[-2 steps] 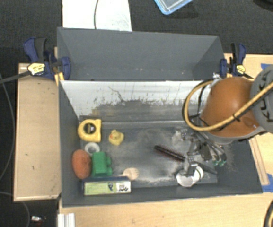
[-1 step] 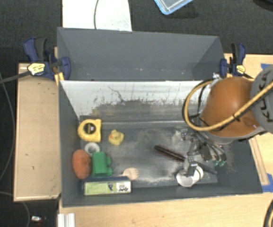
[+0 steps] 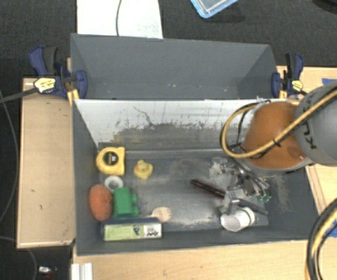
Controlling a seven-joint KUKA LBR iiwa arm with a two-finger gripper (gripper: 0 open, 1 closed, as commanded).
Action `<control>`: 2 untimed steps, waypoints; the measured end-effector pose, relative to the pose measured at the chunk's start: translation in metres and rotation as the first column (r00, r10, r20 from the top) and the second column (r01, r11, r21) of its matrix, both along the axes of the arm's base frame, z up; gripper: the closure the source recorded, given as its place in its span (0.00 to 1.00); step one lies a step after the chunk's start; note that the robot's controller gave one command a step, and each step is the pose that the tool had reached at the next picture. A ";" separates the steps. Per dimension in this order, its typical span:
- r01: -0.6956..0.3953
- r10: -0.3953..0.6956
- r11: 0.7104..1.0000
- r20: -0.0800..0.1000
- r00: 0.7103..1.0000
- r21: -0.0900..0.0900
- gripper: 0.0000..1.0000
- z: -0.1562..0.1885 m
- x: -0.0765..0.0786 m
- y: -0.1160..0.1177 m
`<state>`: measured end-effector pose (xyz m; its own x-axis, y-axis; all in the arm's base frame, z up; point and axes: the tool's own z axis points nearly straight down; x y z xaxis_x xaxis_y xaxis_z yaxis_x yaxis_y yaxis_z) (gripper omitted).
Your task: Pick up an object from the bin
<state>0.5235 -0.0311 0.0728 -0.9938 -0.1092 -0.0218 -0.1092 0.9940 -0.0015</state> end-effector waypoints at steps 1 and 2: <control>0.005 -0.005 1.000 0.010 1.000 0.001 1.00 0.001 0.004 -0.008; 0.005 -0.005 1.000 0.010 1.000 0.001 1.00 0.001 0.004 -0.008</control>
Offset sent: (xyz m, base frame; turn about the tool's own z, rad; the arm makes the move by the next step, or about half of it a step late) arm 0.0000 0.0000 0.0000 0.0000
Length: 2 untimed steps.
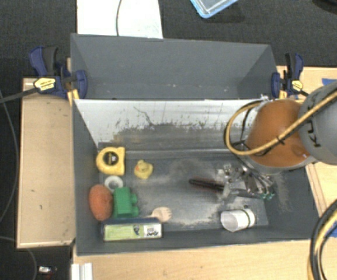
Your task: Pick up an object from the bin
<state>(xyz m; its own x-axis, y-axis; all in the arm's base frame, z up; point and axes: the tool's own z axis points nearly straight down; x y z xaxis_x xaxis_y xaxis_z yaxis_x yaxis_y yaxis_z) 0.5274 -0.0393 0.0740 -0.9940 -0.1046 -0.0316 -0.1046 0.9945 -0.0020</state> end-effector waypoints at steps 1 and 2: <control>-0.074 0.074 0.997 -0.005 0.997 -0.001 1.00 0.049 -0.003 0.001; -0.087 0.087 0.996 -0.006 0.996 -0.001 1.00 0.125 -0.007 0.012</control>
Offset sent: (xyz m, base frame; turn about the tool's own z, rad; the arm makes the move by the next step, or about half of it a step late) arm -0.0087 0.0176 0.1508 -0.0883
